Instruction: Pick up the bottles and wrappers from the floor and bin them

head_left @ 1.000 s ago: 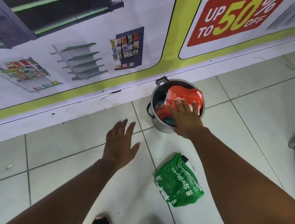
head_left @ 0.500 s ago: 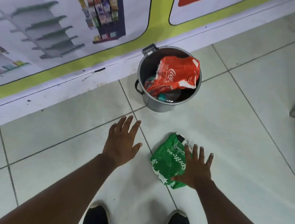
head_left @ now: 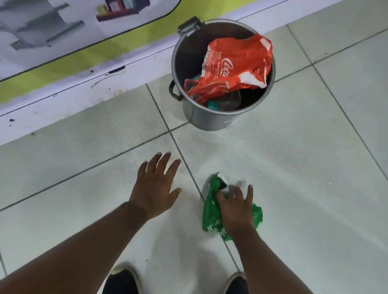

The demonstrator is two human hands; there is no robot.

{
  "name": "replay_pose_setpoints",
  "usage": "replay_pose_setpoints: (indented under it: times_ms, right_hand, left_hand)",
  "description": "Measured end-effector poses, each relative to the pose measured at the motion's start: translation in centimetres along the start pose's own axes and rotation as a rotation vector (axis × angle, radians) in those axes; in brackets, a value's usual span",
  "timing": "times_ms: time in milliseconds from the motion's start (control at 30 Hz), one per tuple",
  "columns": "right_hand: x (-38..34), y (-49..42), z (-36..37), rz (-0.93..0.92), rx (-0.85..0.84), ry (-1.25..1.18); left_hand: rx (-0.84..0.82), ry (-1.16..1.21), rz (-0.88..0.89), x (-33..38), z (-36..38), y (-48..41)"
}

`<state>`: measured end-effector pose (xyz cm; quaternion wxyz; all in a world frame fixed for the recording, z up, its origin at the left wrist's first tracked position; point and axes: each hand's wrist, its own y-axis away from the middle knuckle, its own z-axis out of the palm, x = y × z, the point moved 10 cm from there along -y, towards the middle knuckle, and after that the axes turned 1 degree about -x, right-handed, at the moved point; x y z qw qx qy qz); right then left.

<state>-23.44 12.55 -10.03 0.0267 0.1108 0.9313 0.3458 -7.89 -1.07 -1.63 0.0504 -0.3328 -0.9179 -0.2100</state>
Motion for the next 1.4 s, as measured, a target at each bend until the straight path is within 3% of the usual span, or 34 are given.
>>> replay_pose_setpoints:
  times_ms: [167, 433, 533, 700, 833, 900, 1033, 1133, 1267, 1400]
  right_hand:
    - [0.9, 2.6, -4.8, -0.010, 0.171, -0.028]
    - [5.4, 8.9, -31.7, 0.008, 0.837, -0.148]
    - [6.4, 8.2, -40.4, 0.022, 0.959, -0.227]
    - [3.9, 1.6, -47.0, -0.008, 0.954, -0.291]
    - [1.7, -4.6, -44.3, 0.021, 0.863, -0.184]
    - [0.9, -7.2, -40.8, 0.027, 0.706, -0.073]
    - [0.4, -10.2, -32.7, 0.016, 0.183, 0.130]
    - [0.9, -9.8, -30.7, -0.024, -0.027, 0.203]
    - [1.0, -7.7, -32.8, -0.063, 0.007, 0.173]
    - [0.5, -3.7, -36.7, -0.133, 0.250, 0.112]
  left_hand:
    - [0.000, -0.019, 0.034, 2.3, -3.1, 1.3]
    - [0.109, -0.013, -0.034, 2.4, -15.4, 2.3]
    - [0.178, -0.024, -0.025, 2.2, -20.0, 1.2]
    - [0.260, -0.006, -0.028, 1.2, -23.7, -1.1]
    - [0.248, -0.031, -0.043, -0.3, -22.5, -2.2]
    - [0.240, -0.059, -0.055, -1.1, -21.7, -2.3]
    - [0.208, -0.062, -0.096, -2.5, -20.8, -2.1]
    - [0.190, -0.054, -0.118, -2.5, -21.1, -2.0]
    - [0.196, -0.031, -0.121, -1.5, -23.1, -2.2]
    - [0.184, 0.012, -0.112, -0.3, -25.8, -1.8]
